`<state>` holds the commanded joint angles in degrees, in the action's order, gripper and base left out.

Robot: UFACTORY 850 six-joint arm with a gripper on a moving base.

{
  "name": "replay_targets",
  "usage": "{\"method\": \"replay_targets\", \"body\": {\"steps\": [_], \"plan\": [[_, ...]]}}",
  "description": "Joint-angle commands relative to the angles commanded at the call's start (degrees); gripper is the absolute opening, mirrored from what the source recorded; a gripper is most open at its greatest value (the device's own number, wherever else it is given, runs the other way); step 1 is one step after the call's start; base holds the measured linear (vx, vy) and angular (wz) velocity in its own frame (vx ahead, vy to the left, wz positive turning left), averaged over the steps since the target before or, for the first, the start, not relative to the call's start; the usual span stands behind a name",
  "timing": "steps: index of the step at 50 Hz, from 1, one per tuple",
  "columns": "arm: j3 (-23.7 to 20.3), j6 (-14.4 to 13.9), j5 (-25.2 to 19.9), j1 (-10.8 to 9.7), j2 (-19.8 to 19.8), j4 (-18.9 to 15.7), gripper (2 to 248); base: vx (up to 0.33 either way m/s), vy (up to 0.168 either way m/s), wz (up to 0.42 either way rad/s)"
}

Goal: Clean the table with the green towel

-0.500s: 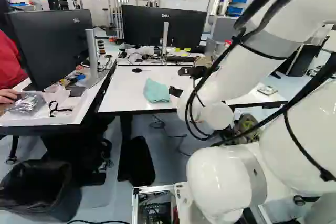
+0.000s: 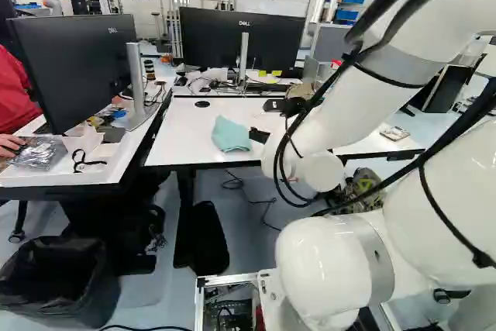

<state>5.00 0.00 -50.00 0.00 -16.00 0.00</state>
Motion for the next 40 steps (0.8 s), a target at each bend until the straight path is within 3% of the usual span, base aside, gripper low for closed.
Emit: {"method": "replay_targets", "body": {"steps": [22, 40], "plan": [[0.47, 0.0, 0.0, 0.19, 0.25, 0.0, 247, 0.0, 0.0, 0.0], [4.28, 0.0, 0.0, 2.95, 1.85, 0.0, 247, 0.0, 0.0, 0.0]]}}
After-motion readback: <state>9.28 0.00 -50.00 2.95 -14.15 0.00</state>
